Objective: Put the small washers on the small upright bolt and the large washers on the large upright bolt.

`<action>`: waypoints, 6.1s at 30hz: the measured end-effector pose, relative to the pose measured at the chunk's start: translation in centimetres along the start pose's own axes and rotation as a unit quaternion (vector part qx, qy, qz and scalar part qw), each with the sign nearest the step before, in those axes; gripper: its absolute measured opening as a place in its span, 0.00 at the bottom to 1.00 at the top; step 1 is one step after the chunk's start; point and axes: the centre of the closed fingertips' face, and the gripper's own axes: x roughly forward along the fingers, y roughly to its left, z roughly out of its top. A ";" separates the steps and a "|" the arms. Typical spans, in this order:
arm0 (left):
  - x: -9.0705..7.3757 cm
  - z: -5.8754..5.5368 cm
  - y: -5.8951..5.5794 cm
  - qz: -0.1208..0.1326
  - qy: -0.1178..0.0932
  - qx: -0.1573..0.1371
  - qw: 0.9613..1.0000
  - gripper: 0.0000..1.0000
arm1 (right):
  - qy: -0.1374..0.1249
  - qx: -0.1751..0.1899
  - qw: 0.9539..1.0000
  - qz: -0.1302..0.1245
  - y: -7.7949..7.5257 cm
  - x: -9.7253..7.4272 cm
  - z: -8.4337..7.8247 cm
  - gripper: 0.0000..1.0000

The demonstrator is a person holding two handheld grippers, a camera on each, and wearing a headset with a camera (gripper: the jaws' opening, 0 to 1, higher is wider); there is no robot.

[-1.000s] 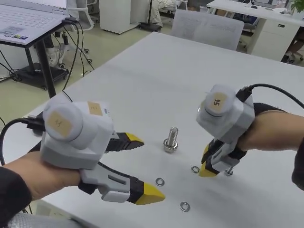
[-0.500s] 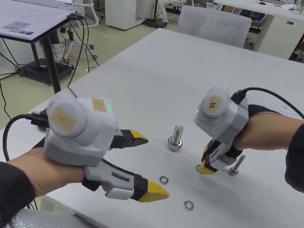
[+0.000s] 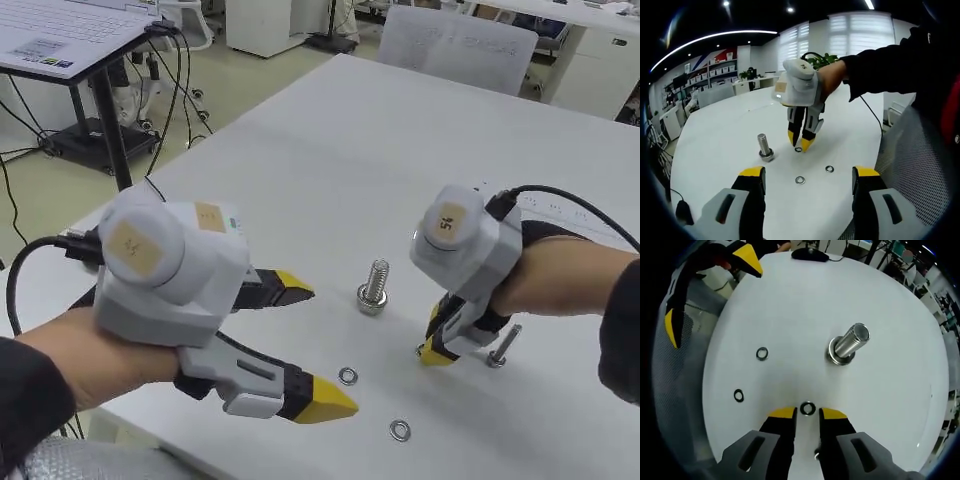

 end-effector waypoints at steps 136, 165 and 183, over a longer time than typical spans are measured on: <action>-0.1 -0.5 0.1 0.002 0.007 -0.005 1.000 0.69 | 0.001 0.066 0.998 -0.022 -1.6 -7.3 -6.0 0.13; -0.2 -0.6 0.0 0.002 0.008 -0.006 1.000 0.68 | 0.006 0.069 0.997 -0.014 -1.3 -5.9 -6.3 0.13; -0.1 -0.8 0.1 0.003 0.012 -0.008 1.000 0.68 | 0.010 0.073 0.997 -0.003 -1.3 -3.6 -6.8 0.13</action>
